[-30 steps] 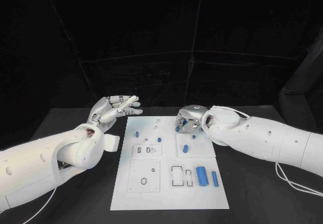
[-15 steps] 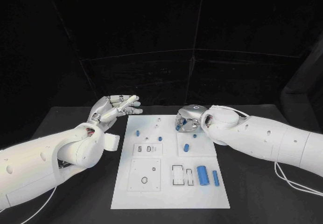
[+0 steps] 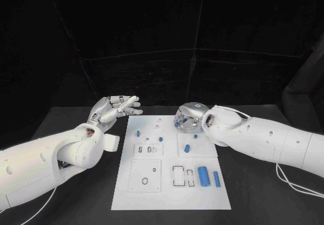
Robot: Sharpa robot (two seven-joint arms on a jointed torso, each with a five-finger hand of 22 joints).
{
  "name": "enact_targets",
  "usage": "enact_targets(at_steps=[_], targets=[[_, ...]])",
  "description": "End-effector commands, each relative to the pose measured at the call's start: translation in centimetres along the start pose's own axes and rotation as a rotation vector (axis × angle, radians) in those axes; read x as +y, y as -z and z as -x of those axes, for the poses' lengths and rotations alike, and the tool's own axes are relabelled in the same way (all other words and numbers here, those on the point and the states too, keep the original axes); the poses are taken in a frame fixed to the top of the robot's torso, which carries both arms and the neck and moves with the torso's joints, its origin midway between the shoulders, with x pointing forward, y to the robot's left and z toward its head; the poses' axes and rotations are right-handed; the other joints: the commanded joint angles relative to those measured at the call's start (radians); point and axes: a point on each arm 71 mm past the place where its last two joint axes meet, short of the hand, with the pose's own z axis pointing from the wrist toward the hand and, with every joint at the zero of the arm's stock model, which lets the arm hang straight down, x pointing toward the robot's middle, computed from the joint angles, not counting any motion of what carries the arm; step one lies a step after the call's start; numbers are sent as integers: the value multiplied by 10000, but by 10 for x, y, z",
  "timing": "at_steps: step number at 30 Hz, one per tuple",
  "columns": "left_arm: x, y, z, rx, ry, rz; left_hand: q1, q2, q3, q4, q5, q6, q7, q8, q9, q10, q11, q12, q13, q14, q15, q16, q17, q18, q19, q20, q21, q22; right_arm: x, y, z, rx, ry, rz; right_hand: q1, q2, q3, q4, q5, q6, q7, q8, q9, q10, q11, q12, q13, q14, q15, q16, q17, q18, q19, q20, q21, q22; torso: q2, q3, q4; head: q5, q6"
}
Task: Assemble the parts on the task board
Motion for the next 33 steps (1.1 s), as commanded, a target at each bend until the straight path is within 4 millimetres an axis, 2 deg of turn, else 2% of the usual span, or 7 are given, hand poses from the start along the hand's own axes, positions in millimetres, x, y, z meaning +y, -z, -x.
enact_targets(at_steps=[1,7,13,17,22,26,33], targets=[[-1,-1,0,136,29,-36,-92,27,-53,0,16,50,40,-58,-13,39,31,-56,-12,-13,55,-47,16,145,55,-17,-64,-8,3,-2,10,-1184,-590,-7,-38,-18,111,91,0,224,-89,27,143,84,-5,-20,6,320,-65,36,-18,-79,78,-22,47,19,19,-7,27,19,17],[-1,-1,0,144,33,-18,-98,24,-70,-8,16,46,45,-71,-15,35,36,-74,-14,-16,59,-62,21,145,57,-14,-75,-18,10,-10,9,-1367,-830,-159,-163,-111,190,188,-61,214,-91,-24,136,85,-7,-83,11,305,-65,33,-60,-79,61,-26,78,38,33,-8,22,58,47],[0,-2,0,159,40,-3,-107,25,-87,-11,15,45,49,-82,-16,35,40,-89,-15,-24,65,-80,25,144,55,-10,-88,-28,18,-23,5,-1121,-877,-310,-233,-186,285,261,-107,164,-71,-94,120,29,17,-156,2,297,-52,46,-69,-83,50,-18,107,66,54,-10,44,70,35],[0,-2,0,161,40,11,-107,25,-87,-11,15,45,49,-82,-16,35,40,-89,-15,-24,65,-80,25,144,55,-10,-88,-28,23,-31,2,-872,-775,-373,-261,-214,308,289,-122,149,-63,-114,115,20,27,-169,1,297,-45,55,-67,-86,51,-13,119,82,90,-36,72,61,64],[0,-2,-1,158,37,28,-121,24,-108,-11,15,45,52,-92,-16,38,43,-102,-15,-29,69,-96,30,143,55,-7,-99,-38,29,-39,-1,-732,-590,-455,-278,-239,333,310,-129,134,-57,-133,111,2,33,-183,-1,297,-39,64,-62,-87,48,-8,126,90,124,-34,80,77,68],[0,-2,-1,175,45,40,-121,24,-108,-11,15,45,52,-92,-16,38,43,-102,-15,-29,69,-96,30,143,55,-7,-99,-38,31,-44,-2,-706,-440,-599,-291,-250,347,325,-131,128,-52,-142,109,-7,38,-188,-2,297,-36,71,-56,-87,46,-5,131,95,146,-41,110,50,62],[0,-3,-2,198,55,61,-128,24,-119,-13,15,43,55,-99,-17,36,46,-111,-16,-32,71,-105,33,143,54,-5,-106,-43,34,-50,-2,-897,-268,-739,-310,-274,387,355,-114,109,-44,-165,104,-31,46,-200,-6,295,-27,72,-69,-88,41,2,139,103,173,-48,101,69,107]])
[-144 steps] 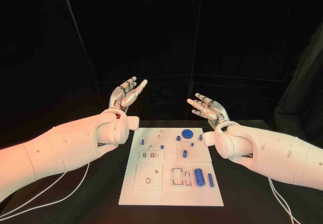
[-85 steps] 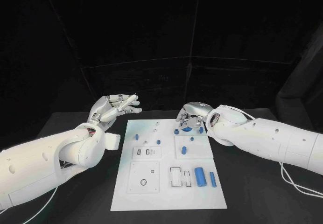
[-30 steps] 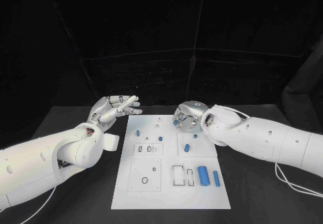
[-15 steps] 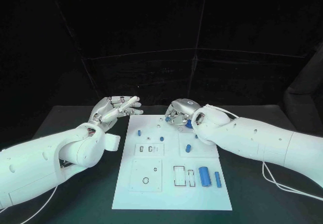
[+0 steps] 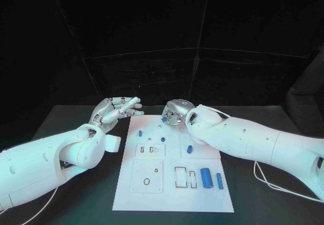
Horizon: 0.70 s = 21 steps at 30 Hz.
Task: Assemble the parts on the task board
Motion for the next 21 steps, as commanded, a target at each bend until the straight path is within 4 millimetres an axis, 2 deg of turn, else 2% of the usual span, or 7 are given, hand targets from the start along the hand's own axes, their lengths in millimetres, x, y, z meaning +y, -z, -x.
enact_targets(at_steps=[1,12,21], targets=[[-2,-1,-2,159,40,-49,-88,-15,-64,-14,15,43,55,-57,-11,36,46,-32,-9,-32,71,-49,14,145,55,-5,-63,-14,0,-1,0,-109,267,-202,-72,-37,48,24,18,48,-28,15,102,-53,28,-37,-5,295,-27,39,7,-92,43,4,46,21,29,-5,5,4,26],[-1,-1,-2,182,51,12,-94,-15,-78,-17,16,43,57,-65,-11,35,48,-44,-10,-35,74,-62,18,145,54,-2,-72,-22,6,-3,3,-480,342,-87,-72,-37,48,24,18,48,-28,15,102,-53,28,-37,-5,295,-27,39,7,-92,43,4,46,21,45,2,4,10,0],[0,-2,-2,196,58,44,-97,-15,-86,-20,16,43,59,-70,-11,34,50,-52,-11,-40,77,-70,20,144,53,0,-78,-27,5,-6,-4,398,524,-281,-149,-145,123,118,-68,19,-11,-23,94,-106,48,-47,-11,287,-8,48,-19,-89,18,24,59,22,54,-5,21,54,-38]])
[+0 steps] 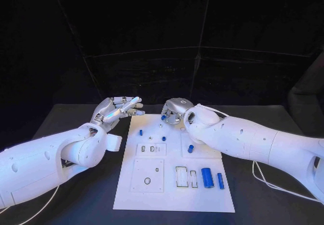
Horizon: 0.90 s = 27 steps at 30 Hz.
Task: Assemble the parts on the task board
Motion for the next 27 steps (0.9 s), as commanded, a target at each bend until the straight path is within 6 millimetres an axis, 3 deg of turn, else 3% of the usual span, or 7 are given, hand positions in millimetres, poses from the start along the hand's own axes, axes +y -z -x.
enact_targets(at_steps=[1,9,15,19,23,27], targets=[[-1,-1,-2,161,41,-35,-97,-15,-58,8,16,43,59,-35,-13,34,50,-52,-12,-2,40,-30,12,145,53,0,-40,-15,-1,-1,-4,630,268,-185,-62,-64,54,49,-52,21,6,-19,92,-79,13,-50,-12,284,-6,45,-29,-90,17,27,60,2,9,1,2,12,-8],[-1,-1,-2,172,46,-10,-100,-12,-73,3,16,43,62,-44,-14,33,54,-65,-13,-12,45,-48,15,144,50,4,-53,-25,-3,-3,-4,657,403,-419,-145,-263,184,177,-123,-254,94,-99,31,-378,89,-78,-73,185,70,-147,-377,-29,-207,79,-77,-301,19,-1,-6,13,-18],[-1,-1,-2,190,56,32,-100,-4,-88,-6,16,39,67,-58,-15,28,59,-85,-14,-23,51,-71,20,144,45,9,-69,-38,-3,-4,-1,261,370,-480,-307,-879,156,441,-409,-1621,265,-90,-46,-1802,402,-26,-203,-62,337,-748,-1309,120,-770,341,-507,-1049,27,5,-7,10,-14],[0,-1,-2,194,58,48,-100,-4,-88,-6,16,39,67,-58,-15,28,59,-85,-14,-23,51,-71,20,144,45,9,-69,-38,-2,-3,2,-83,286,-385,-223,-1128,-182,631,-440,-2364,254,-97,-44,-2205,405,58,-190,-131,345,-972,-1649,187,-993,374,-723,-1401,29,10,-5,10,-15],[0,-1,-1,190,55,76,-96,1,-102,-17,16,33,72,-72,-16,21,65,-104,-16,-31,56,-90,24,143,42,14,-83,-49,-5,2,8,-576,109,-352,-65,-1199,-404,799,-204,-2520,266,-73,-15,-2184,382,256,-170,-108,320,-1023,-1740,190,-981,358,-758,-1441,22,14,-14,-13,11],[0,0,0,175,46,95,-93,6,-104,-21,16,31,74,-76,-16,19,67,-110,-16,-33,57,-95,26,143,41,15,-88,-52,-17,16,15,-856,-321,-497,55,-1199,-534,1026,109,-2221,291,22,46,-1950,365,549,-160,-70,293,-1011,-1737,172,-874,335,-716,-1367,11,4,-24,-26,29]])
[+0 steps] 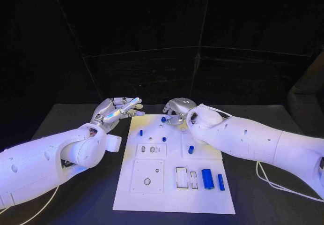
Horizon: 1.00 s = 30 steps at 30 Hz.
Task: Assemble the parts on the task board
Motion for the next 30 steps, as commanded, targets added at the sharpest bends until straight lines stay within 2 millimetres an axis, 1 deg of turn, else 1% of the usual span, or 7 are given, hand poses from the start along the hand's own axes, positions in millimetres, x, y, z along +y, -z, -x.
enact_targets(at_steps=[1,6,12,14,17,19,30], targets=[[-1,0,0,128,22,-23,-91,9,-77,5,16,-7,37,-38,-9,18,67,-72,-13,-34,58,-59,17,144,41,16,-19,-12,-10,10,11,-755,-579,-224,121,30,-57,138,150,309,-12,113,40,337,-15,232,38,79,-31,37,63,157,102,-42,17,121,-11,1,-14,-27,31],[-1,1,3,84,-5,-2,-81,19,-79,-5,16,-4,38,-43,-8,19,68,-81,-13,-37,60,-70,20,144,40,18,-27,-19,-35,33,19,-515,-1505,-780,92,33,-43,401,333,944,-83,347,125,1801,-266,1066,351,323,-210,624,912,21,599,-180,431,860,-5,13,-58,-67,64],[4,3,5,104,-41,137,-61,40,-85,-27,16,21,30,-43,-3,45,62,-87,-8,-38,59,-90,28,146,41,22,-42,-32,-70,57,24,509,-2460,-1771,-349,-536,-840,880,851,834,-381,193,32,3594,-635,3870,2730,638,-534,1708,2570,-243,1390,-527,1136,2155,-15,34,-137,-92,87],[5,3,5,110,-48,167,-61,40,-85,-27,16,21,30,-43,-3,45,62,-87,-8,-38,59,-90,28,146,41,22,-42,-32,-78,62,24,806,-2550,-2020,-159,-456,-1362,1240,989,620,-374,110,11,3392,-592,7198,6401,703,-477,2228,3379,-345,1640,-514,1413,2653,-18,33,-147,-97,79],[6,3,5,117,-54,193,-61,40,-85,-27,16,21,30,-43,-3,45,62,-87,-8,-38,59,-90,28,146,41,22,-42,-32,-87,66,24,1099,-2530,-2297,141,-401,-2097,1863,993,425,-254,113,14,2953,-359,9722,9283,714,-467,2542,3845,-394,1719,-334,1548,2888,-10,30,-139,-126,84],[7,3,5,120,-58,206,-47,56,-91,-43,16,41,23,-43,1,67,57,-92,-4,-39,58,-106,34,148,43,23,-54,-43,-91,68,23,1256,-2475,-2444,313,-429,-2343,2131,988,358,-179,130,16,2895,-386,10320,10045,707,-313,2602,3917,-401,1800,-345,1616,3035,1,39,-117,-166,88],[9,2,6,118,-69,242,-39,63,-92,-51,15,48,21,-44,2,75,55,-94,-3,-40,58,-113,37,148,43,24,-59,-47,-92,65,19,1706,-2133,-2501,684,-377,-2561,2478,1239,270,-113,172,20,3108,-344,11258,11262,702,-269,2673,3984,-422,1851,-283,1666,3141,-2,20,-100,-174,62]])
